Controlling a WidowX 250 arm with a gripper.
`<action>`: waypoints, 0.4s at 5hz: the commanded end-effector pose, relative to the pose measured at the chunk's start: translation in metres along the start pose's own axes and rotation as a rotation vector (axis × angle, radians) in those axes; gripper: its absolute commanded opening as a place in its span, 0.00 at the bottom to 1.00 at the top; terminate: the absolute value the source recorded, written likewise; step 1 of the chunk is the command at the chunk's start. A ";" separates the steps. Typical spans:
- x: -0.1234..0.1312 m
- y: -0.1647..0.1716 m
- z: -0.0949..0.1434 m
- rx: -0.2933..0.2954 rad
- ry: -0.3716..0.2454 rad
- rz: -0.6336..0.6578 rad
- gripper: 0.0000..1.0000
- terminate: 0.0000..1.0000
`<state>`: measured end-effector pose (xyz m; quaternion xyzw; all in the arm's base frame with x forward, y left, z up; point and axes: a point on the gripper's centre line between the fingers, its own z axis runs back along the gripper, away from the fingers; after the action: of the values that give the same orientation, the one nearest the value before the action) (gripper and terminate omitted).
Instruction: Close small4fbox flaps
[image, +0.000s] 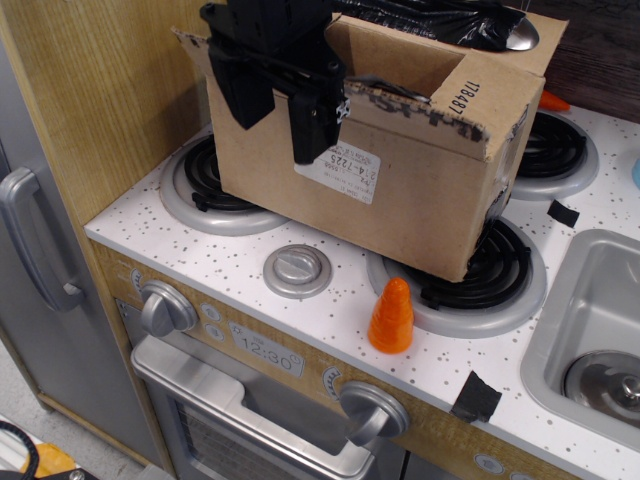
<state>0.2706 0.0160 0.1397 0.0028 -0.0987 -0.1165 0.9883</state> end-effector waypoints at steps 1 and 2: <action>0.031 0.001 0.023 0.049 -0.043 -0.090 1.00 0.00; 0.046 0.005 0.027 0.060 -0.044 -0.138 1.00 0.00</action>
<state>0.3074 0.0122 0.1615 0.0280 -0.0966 -0.1775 0.9790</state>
